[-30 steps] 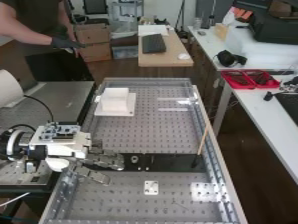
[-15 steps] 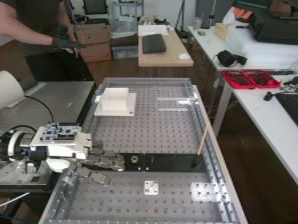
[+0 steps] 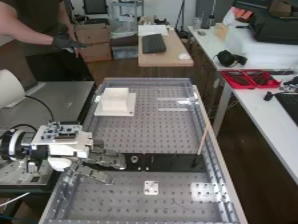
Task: Grab the smaller nut and place it in the white container
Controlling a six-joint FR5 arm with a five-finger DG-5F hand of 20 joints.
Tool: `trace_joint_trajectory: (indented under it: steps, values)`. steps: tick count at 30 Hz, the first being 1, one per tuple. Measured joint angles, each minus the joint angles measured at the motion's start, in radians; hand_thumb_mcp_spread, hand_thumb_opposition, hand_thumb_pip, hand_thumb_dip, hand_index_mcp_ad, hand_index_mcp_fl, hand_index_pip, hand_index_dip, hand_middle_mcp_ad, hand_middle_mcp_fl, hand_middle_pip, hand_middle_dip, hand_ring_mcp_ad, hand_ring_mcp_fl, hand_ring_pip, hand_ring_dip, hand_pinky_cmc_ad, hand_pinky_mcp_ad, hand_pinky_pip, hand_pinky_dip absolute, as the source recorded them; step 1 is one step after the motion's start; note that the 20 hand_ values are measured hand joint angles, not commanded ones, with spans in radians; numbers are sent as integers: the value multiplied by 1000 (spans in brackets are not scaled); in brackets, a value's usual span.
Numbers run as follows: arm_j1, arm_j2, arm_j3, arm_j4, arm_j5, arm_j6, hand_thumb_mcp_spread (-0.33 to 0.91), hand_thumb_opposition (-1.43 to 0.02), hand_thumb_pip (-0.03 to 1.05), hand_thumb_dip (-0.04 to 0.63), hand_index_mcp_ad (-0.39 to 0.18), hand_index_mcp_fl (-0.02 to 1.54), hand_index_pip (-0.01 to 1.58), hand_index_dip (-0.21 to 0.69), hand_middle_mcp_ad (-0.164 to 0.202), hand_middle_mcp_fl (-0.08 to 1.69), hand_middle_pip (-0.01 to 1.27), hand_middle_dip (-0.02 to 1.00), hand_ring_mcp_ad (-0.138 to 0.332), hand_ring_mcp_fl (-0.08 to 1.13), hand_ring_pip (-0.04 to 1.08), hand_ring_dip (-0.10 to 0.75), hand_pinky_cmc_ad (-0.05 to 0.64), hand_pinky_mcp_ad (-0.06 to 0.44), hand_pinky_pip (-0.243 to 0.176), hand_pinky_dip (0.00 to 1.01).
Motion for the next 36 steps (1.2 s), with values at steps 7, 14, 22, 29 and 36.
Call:
trace_joint_trajectory:
  steps: [7,14,22,29,36]
  values:
    - [1,0,5,-2,-4,-1,431,-860,682,255,-122,161,1552,293,23,138,138,239,110,0,89,122,347,295,-12,183]
    - [3,11,18,-16,-8,-1,431,-860,681,255,-122,164,1552,293,23,134,138,239,110,0,89,122,351,295,-12,182]
    - [14,53,33,-59,-15,-13,431,-860,681,255,-122,164,1552,293,24,134,138,239,110,0,89,124,347,295,-10,185]
    - [54,98,45,-139,-19,-42,431,-860,681,255,-119,166,1552,293,24,171,138,239,106,0,93,124,347,295,-10,185]
    - [137,130,47,-202,-17,-59,431,-862,674,255,-119,164,1552,293,24,168,138,239,105,0,93,124,347,290,3,183]
